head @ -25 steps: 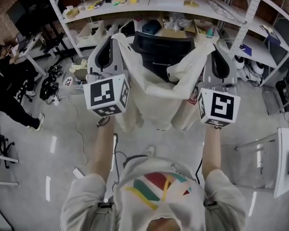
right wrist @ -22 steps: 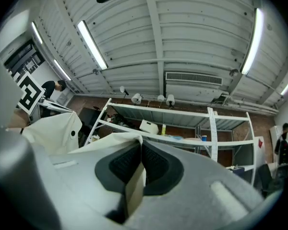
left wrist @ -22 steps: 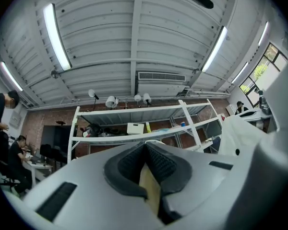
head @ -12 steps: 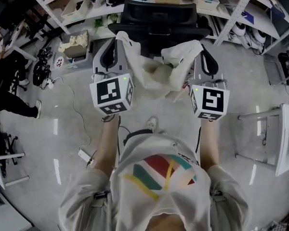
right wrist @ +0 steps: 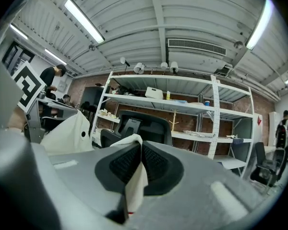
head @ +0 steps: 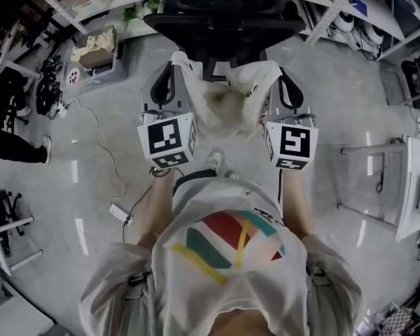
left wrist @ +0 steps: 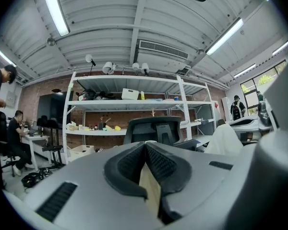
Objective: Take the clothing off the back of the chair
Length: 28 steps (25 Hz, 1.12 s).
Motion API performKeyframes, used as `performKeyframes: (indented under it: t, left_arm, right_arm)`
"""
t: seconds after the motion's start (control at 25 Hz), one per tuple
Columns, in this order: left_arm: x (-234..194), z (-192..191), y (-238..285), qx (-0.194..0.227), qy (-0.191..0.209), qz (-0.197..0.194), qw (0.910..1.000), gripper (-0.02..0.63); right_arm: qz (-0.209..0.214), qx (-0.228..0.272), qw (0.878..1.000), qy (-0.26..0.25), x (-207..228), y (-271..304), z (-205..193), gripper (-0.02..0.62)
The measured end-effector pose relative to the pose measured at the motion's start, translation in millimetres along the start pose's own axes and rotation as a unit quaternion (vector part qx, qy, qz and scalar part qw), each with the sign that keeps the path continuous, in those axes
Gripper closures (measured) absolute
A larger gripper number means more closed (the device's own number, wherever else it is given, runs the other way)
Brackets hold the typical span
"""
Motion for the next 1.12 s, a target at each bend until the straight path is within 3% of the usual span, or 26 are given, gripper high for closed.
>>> performKeyframes:
  t: [0.36,1.12]
  left_arm:
    - [5.4,-27.3,-16.8,-0.033,0.007,0.001,0.9994,0.592]
    - [2.8,-24.9,-16.7,-0.024,0.000,0.010,0.9996,0.592]
  right_arm:
    - [0.006,-0.038,0.999,0.017,-16.3,-13.9,-27.9,0.586]
    - [0.015,-0.048,0.999,0.018,-23.9,-13.5,-29.5,0.586]
Point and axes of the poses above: the fingertips, and each gripper's own axes: y forward along the fingers, x to its right, z out of its top, the point moved 4 cm from there along -y, backward along the fingers, and after that the axes turned 12 degrees about x, right-handed, at the moved point
